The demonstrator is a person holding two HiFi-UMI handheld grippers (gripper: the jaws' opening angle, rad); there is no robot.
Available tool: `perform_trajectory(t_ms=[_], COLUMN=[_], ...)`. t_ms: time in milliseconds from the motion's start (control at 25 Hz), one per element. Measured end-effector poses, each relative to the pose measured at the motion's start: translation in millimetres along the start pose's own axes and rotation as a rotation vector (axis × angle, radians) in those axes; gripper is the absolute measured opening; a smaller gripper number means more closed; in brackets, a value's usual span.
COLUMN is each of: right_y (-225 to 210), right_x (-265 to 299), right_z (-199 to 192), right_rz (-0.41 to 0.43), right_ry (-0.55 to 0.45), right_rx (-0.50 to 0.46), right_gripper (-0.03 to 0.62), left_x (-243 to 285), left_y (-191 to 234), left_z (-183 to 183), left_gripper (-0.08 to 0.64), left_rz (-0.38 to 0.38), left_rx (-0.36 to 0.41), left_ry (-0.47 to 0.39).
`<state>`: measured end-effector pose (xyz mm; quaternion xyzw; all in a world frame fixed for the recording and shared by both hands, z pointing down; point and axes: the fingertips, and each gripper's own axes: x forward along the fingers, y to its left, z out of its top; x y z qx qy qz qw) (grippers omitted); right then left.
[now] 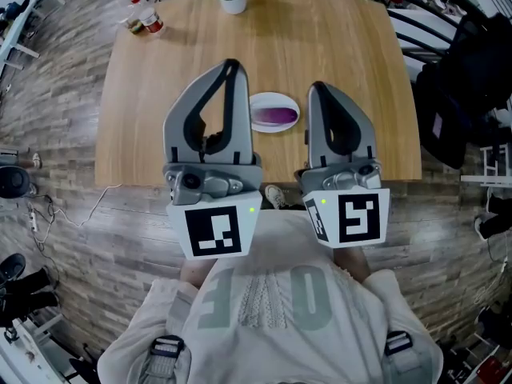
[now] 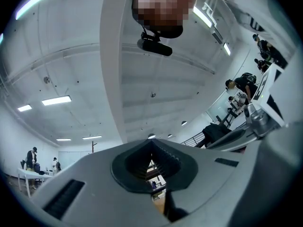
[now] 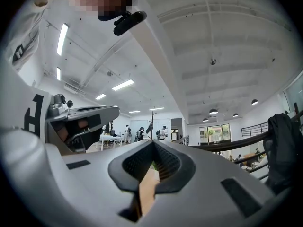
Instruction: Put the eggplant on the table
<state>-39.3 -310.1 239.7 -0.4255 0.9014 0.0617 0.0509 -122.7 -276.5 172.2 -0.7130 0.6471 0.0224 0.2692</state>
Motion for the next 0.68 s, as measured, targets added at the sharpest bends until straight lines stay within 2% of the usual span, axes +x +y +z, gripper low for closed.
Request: perform_trajectory(t_ms=[680], right_y=[2], right_x=[-5], right_z=[1], right_rz=[0.019], right_ry=[0.001], right_rx=[0.019], right_gripper=[0.017], left_x=[-6], left_y=[13], left_z=[8], left_gripper=[0.008], left_rz=[0.055], left_rx=[0.057], left_ry=[-0.024])
